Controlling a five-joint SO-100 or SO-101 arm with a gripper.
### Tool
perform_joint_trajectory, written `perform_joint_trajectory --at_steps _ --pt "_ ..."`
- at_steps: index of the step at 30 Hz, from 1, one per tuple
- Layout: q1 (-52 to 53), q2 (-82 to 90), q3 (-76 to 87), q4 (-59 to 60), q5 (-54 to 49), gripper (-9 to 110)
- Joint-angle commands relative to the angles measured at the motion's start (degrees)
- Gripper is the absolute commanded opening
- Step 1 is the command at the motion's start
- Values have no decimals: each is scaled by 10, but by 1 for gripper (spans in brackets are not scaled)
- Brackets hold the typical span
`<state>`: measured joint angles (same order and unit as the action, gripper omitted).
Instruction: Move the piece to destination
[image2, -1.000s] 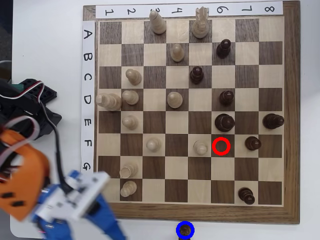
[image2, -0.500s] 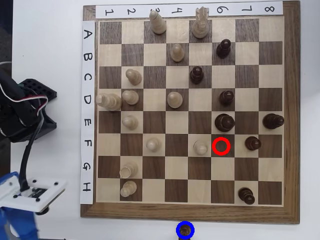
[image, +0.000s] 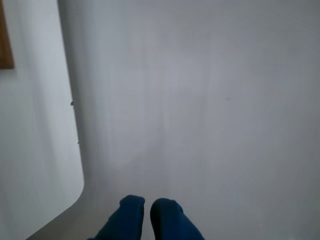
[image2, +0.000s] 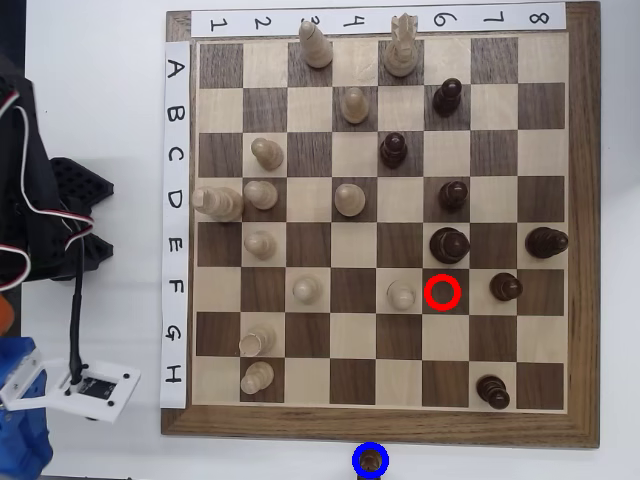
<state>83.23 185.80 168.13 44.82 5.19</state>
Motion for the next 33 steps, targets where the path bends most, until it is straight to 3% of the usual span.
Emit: perform_joint_trajectory --at_steps 1,26,28,33 --pt "69 98 104 26 -62 0" --pt "83 105 131 98 -117 0" --pt "84 105 124 129 -164 0" --pt "93 105 111 178 -142 0"
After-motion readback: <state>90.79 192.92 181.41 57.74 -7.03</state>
